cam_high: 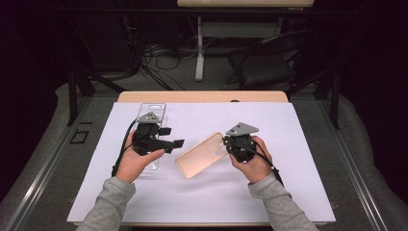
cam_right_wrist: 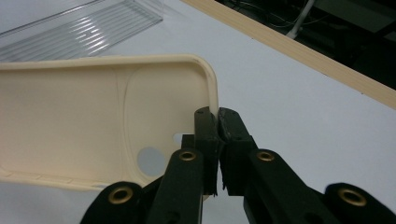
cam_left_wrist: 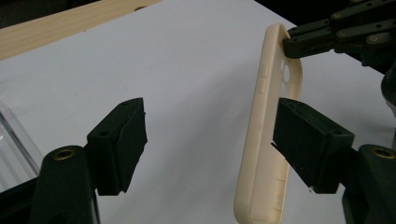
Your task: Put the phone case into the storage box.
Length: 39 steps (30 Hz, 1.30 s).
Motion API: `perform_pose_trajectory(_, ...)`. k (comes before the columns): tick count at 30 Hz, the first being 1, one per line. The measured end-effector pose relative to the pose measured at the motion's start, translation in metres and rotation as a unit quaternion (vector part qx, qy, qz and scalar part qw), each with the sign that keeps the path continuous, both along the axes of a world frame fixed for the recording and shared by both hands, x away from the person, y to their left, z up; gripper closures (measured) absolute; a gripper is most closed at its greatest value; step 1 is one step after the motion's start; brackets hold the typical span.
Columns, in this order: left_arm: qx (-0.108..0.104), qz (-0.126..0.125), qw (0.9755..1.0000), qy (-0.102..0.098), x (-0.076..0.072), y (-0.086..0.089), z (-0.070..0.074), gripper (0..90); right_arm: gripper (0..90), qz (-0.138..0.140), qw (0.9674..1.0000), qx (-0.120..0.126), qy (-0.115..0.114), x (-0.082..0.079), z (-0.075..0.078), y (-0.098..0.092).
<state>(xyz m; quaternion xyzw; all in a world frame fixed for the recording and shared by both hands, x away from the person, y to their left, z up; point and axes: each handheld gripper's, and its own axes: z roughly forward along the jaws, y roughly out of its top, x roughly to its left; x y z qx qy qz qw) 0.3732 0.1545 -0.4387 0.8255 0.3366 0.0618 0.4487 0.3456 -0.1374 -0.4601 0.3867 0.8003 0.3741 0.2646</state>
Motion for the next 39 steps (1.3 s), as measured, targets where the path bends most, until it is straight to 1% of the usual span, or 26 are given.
perform_pose_trajectory(4, 0.001, -0.022, 0.9997, 0.011, -0.001, -0.004, -0.002, 35.7, 87.3, 0.007, 1.0000, -0.002, -0.001, -0.002, 0.000, 0.002)
perform_pose_trajectory(7, -0.002, -0.034, 0.9992, 0.021, -0.002, -0.007, -0.004, 39.6, 87.3, 0.010, 0.9999, -0.003, -0.002, -0.003, 0.000, 0.004)
perform_pose_trajectory(10, -0.003, -0.038, 0.9989, 0.025, -0.002, -0.009, -0.006, 42.4, 87.3, 0.012, 0.9999, -0.003, -0.005, -0.005, 0.000, 0.006)
perform_pose_trajectory(16, 0.007, -0.033, 0.9992, 0.020, -0.004, -0.010, -0.006, 45.1, 87.3, 0.016, 0.9998, -0.008, -0.008, -0.007, -0.001, 0.008)
perform_pose_trajectory(19, 0.002, -0.033, 0.9992, 0.021, -0.004, -0.010, -0.006, 46.2, 87.3, 0.017, 0.9998, -0.008, -0.010, -0.007, -0.001, 0.009)
perform_pose_trajectory(21, 0.002, -0.039, 0.9991, 0.018, -0.004, -0.010, -0.006, 46.2, 87.3, 0.018, 0.9997, -0.008, -0.012, -0.008, -0.001, 0.009)
perform_pose_trajectory(25, 0.002, -0.046, 0.9987, 0.024, -0.005, -0.011, -0.007, 46.8, 87.3, 0.019, 0.9997, -0.009, -0.013, -0.008, -0.001, 0.010)
perform_pose_trajectory(26, 0.001, -0.050, 0.9984, 0.027, -0.005, -0.012, -0.008, 46.8, 87.3, 0.020, 0.9997, -0.009, -0.013, -0.008, -0.001, 0.010)
perform_pose_trajectory(30, -0.019, -0.065, 0.9965, 0.048, -0.003, -0.013, -0.012, 50.0, 87.3, 0.021, 0.9996, -0.011, -0.015, -0.009, -0.001, 0.011)
perform_pose_trajectory(32, -0.022, -0.068, 0.9956, 0.060, -0.002, -0.014, -0.014, 51.2, 87.3, 0.022, 0.9996, -0.011, -0.016, -0.009, -0.001, 0.011)
perform_pose_trajectory(35, -0.031, -0.073, 0.9936, 0.080, -0.001, -0.014, -0.016, 54.4, 87.3, 0.022, 0.9996, -0.010, -0.018, -0.010, -0.001, 0.012)
perform_pose_trajectory(39, -0.036, -0.072, 0.9915, 0.103, 0.001, -0.015, -0.019, 57.7, 87.3, 0.022, 0.9995, -0.011, -0.020, -0.010, -0.001, 0.012)
